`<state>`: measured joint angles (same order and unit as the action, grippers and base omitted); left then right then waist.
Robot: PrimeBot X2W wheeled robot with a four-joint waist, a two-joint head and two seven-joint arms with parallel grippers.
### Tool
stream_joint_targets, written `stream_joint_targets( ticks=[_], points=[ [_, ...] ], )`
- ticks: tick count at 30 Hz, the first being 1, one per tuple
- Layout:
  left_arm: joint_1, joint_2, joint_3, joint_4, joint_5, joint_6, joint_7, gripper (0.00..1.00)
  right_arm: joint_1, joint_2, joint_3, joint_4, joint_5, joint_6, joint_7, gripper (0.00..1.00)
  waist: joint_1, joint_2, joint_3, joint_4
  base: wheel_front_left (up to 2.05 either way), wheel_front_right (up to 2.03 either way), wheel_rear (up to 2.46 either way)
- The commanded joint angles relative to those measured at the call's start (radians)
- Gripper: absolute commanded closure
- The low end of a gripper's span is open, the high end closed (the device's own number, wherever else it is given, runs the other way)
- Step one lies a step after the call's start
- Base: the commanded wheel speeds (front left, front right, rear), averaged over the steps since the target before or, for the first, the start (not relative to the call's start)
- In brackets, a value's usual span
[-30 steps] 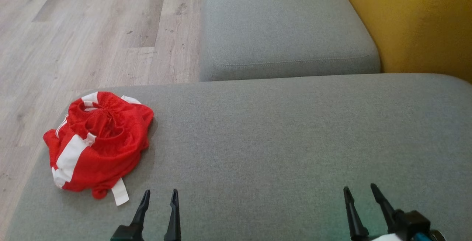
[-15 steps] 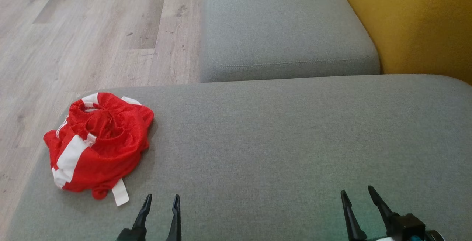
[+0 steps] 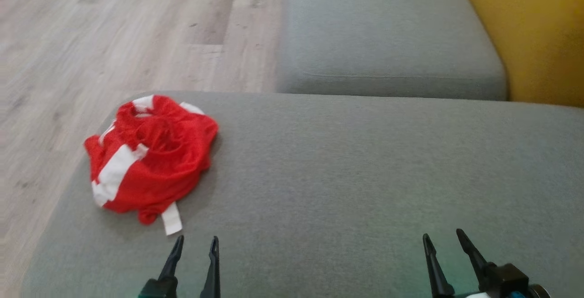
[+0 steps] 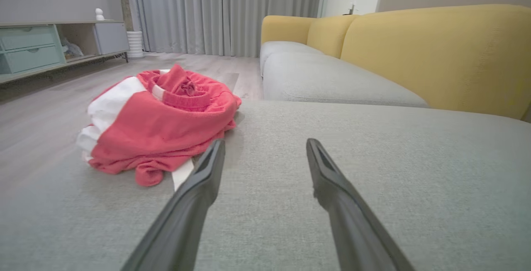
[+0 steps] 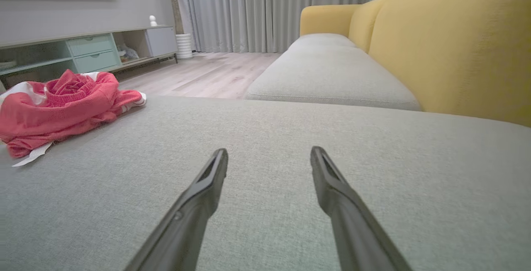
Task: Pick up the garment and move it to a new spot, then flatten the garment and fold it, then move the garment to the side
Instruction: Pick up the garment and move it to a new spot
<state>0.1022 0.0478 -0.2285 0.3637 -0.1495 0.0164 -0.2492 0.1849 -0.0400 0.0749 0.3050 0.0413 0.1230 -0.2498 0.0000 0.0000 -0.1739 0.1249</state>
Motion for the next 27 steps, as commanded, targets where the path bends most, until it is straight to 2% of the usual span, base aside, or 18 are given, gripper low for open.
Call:
stream_joint_targets(
  ticks=[1,10,18,27],
  points=[
    [-0.065,0.002,0.039,-0.032,0.008,-0.004,-0.013,0.0,-0.041,-0.01,0.024,-0.036,0.005,0.008,-0.012,0.0,0.0,0.0,0.01,0.049,0.0,0.0,0.0],
    [-0.067,0.002,0.087,-0.049,0.045,-0.008,-0.013,0.0,-0.056,-0.01,0.043,-0.038,0.021,0.008,-0.012,0.0,0.0,0.0,0.036,0.241,0.0,0.0,0.0],
    [-0.051,0.002,0.167,-0.135,0.03,0.027,-0.013,0.0,-0.143,-0.01,0.091,-0.007,-0.005,0.008,-0.012,0.0,0.0,0.0,0.107,0.314,0.0,0.0,0.0],
    [-0.047,0.002,0.202,-0.195,0.02,0.056,-0.013,0.0,-0.186,-0.01,0.101,0.015,-0.035,0.008,-0.012,0.0,0.0,0.0,0.149,0.351,0.0,0.0,0.0]
  ],
)
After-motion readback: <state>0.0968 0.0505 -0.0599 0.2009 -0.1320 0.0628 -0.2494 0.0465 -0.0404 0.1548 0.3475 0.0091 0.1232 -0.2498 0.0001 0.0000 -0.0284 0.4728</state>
